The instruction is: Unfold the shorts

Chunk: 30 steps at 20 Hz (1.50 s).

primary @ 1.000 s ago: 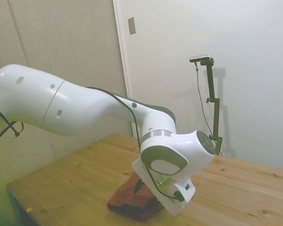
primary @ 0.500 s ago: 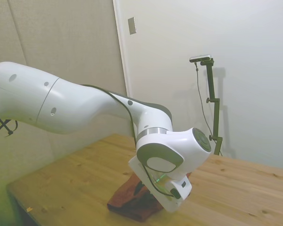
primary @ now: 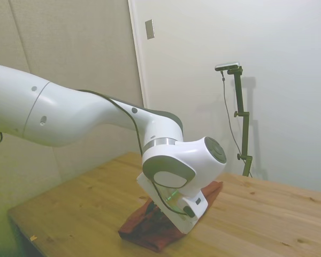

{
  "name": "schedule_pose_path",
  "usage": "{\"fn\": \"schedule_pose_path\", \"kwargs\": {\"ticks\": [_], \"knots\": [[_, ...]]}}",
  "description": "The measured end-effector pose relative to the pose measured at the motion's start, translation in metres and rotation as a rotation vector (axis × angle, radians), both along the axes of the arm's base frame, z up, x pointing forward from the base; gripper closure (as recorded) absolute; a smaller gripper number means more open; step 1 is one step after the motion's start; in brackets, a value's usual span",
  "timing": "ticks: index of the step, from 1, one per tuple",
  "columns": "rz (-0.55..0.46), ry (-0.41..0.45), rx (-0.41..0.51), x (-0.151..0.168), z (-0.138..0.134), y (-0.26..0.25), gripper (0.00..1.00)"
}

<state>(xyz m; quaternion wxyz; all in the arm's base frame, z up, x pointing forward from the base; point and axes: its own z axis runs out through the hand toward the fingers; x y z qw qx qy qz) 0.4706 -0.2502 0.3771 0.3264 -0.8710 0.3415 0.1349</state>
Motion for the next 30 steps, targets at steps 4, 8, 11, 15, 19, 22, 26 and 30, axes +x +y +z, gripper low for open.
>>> {"fn": "schedule_pose_path", "kwargs": {"ticks": [4, 8, 11, 15, 19, 22, 26, 30], "knots": [[0.049, -0.015, -0.008, 0.008, 0.013, 0.04, 1.0], [0.118, -0.017, -0.053, 0.021, 0.017, 0.094, 1.0], [0.168, -0.011, -0.154, 0.025, 0.021, 0.125, 1.0], [0.167, -0.043, -0.324, 0.021, 0.024, 0.162, 1.0], [0.142, -0.088, -0.442, 0.006, 0.027, 0.205, 1.0], [0.146, -0.108, -0.479, -0.004, 0.029, 0.235, 1.0], [0.192, -0.149, -0.551, -0.008, 0.027, 0.281, 1.0], [0.253, -0.177, -0.613, -0.016, 0.015, 0.324, 0.0]]}}
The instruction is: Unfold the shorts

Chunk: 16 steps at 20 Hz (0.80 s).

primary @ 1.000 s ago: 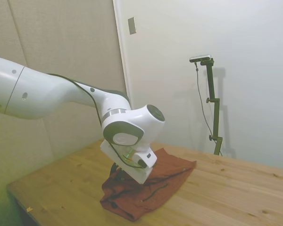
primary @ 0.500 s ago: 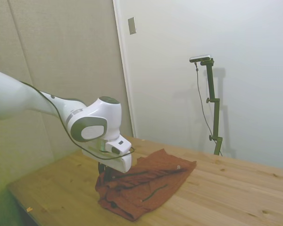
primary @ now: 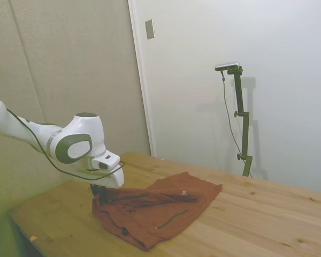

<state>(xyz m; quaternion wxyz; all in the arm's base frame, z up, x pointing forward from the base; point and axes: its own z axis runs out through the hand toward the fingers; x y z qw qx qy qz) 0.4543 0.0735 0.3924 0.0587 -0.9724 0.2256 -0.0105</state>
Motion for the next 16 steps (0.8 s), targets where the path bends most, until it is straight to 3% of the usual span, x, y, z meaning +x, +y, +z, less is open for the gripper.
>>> {"fn": "schedule_pose_path", "kwargs": {"ticks": [7, 16], "knots": [[0.081, 0.047, -0.054, -0.024, -0.029, 0.031, 0.0], [0.076, 0.033, -0.051, -0.023, -0.022, 0.03, 0.0]]}}
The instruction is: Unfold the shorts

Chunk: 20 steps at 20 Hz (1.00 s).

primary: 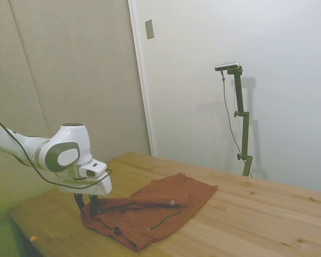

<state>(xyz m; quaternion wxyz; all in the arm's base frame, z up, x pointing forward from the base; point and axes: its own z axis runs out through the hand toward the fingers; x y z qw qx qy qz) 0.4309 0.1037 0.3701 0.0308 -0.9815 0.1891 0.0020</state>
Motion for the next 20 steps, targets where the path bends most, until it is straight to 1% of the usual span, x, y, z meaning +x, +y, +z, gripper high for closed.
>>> {"fn": "schedule_pose_path", "kwargs": {"ticks": [2, 5, 8, 11, 13, 15, 18, 20], "knots": [[-0.017, -0.018, 0.013, 0.004, 0.012, -0.004, 0.0], [-0.06, -0.049, 0.054, 0.012, 0.041, -0.012, 0.0], [-0.186, -0.091, 0.107, 0.026, 0.072, -0.036, 0.0], [-0.336, -0.134, 0.129, 0.049, 0.089, -0.097, 0.0], [-0.455, -0.16, 0.15, 0.07, 0.088, -0.152, 0.0], [-0.566, -0.171, 0.176, 0.09, 0.074, -0.196, 0.0], [-0.711, -0.164, 0.216, 0.113, 0.046, -0.229, 0.0], [-0.805, -0.163, 0.243, 0.122, 0.036, -0.248, 0.0]]}}
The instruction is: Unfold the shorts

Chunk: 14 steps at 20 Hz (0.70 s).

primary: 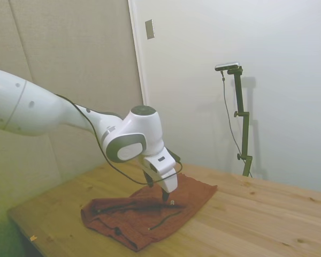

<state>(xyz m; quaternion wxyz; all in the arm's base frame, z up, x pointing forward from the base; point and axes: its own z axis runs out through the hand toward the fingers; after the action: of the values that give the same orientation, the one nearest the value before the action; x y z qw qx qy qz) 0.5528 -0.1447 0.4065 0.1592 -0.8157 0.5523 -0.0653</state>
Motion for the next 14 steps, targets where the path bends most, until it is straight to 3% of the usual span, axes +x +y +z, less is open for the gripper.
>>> {"fn": "schedule_pose_path", "kwargs": {"ticks": [3, 7, 8, 14], "knots": [[-0.125, 0.006, 0.063, 0.007, -0.013, -0.029, 0.0], [-0.196, 0.019, 0.1, 0.018, -0.032, -0.049, 0.0], [-0.205, 0.018, 0.117, 0.022, -0.036, -0.05, 1.0], [-0.139, -0.021, 0.198, 0.033, -0.042, -0.04, 1.0]]}}
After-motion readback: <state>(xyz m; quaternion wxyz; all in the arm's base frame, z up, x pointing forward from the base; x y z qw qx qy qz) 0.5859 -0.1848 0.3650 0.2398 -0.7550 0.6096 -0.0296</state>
